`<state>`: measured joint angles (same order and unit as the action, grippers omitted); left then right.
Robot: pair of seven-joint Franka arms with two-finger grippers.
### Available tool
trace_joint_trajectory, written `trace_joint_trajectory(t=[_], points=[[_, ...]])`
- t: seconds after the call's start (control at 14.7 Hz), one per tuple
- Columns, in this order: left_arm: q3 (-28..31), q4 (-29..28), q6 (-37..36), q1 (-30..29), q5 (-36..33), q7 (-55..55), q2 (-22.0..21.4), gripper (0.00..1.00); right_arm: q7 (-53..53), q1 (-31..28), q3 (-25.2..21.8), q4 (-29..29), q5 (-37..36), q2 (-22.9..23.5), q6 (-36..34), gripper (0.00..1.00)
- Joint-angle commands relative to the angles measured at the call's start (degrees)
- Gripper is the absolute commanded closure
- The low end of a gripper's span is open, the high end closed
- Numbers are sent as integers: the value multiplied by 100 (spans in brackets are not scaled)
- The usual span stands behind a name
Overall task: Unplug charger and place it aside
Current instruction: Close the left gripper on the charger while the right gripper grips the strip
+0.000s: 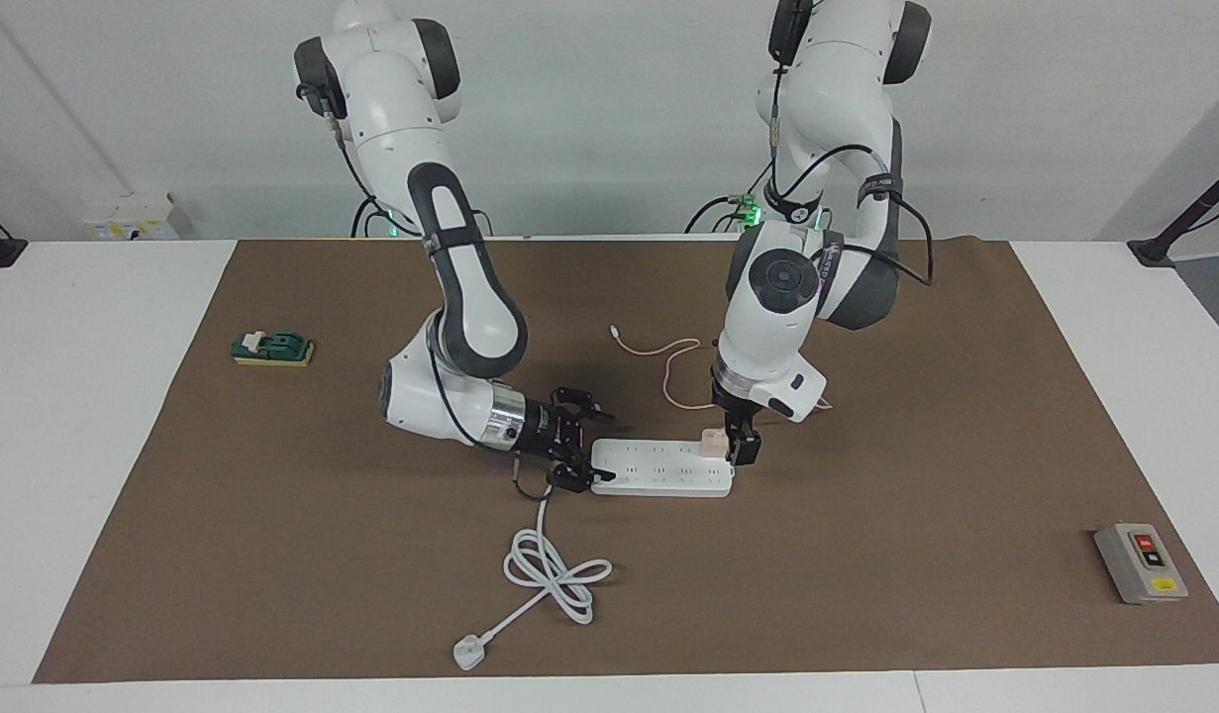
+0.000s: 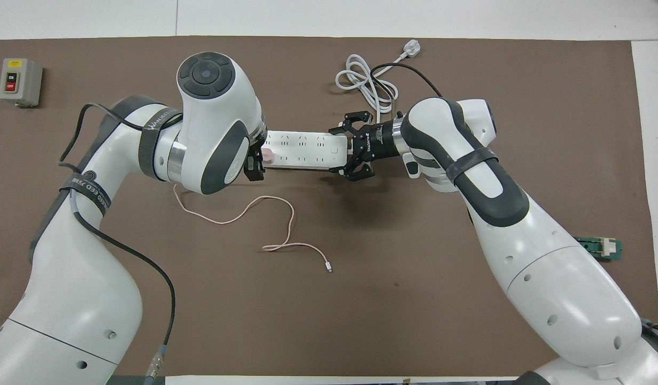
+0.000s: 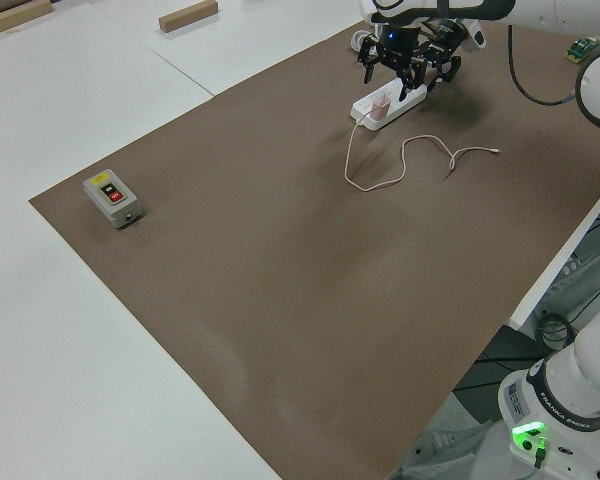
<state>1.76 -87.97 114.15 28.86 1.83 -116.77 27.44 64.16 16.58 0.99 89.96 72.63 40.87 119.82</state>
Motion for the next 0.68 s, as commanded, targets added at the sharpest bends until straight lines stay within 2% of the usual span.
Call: trace_joint_trajectory(t=[0.0, 0.61], points=[[79, -106, 151, 93, -77, 4, 41, 0, -333, -146, 50, -181, 111, 79, -248, 0], [79, -475, 520, 163, -60, 347, -2, 0, -817, -49, 50, -93, 155, 140, -134, 0]])
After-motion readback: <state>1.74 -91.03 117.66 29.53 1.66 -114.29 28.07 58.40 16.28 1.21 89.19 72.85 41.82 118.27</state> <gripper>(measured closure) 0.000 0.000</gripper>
